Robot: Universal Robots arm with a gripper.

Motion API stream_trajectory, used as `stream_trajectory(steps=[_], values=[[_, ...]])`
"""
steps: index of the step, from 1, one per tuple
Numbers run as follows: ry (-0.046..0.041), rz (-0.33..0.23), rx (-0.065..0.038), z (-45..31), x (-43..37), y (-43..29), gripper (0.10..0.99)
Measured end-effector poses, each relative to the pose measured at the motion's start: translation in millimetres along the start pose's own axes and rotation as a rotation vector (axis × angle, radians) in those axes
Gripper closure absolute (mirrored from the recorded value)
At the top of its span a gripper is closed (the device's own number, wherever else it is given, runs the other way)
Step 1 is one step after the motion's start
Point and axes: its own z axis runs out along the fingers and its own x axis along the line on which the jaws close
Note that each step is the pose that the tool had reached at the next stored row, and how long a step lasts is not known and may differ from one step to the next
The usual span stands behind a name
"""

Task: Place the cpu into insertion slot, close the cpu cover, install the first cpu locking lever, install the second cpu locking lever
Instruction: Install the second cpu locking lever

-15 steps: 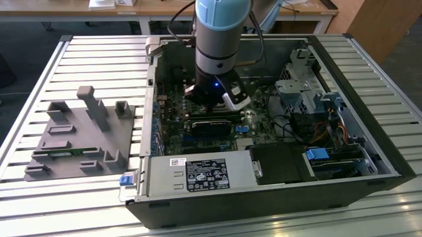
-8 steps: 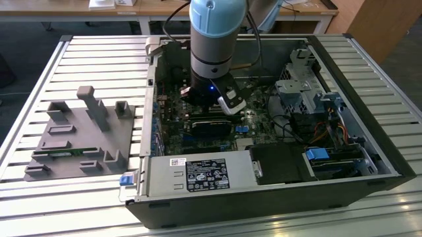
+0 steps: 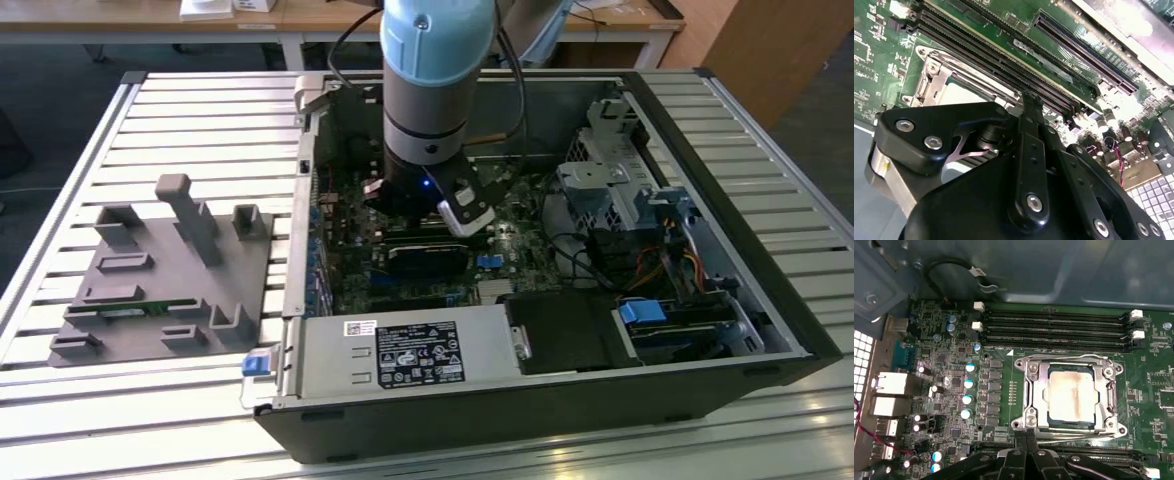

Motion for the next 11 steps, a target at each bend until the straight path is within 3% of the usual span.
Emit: stream_trajectory(steps=[1, 3, 11], values=[[-0.001, 0.0, -0.036, 8.0, 0.2, 1.7, 0.98], [-0.001, 0.0, -0.037, 9.7, 0.2, 4.7, 0.98], [-0.0012, 0.0, -0.038, 6.6, 0.2, 5.6, 0.98]])
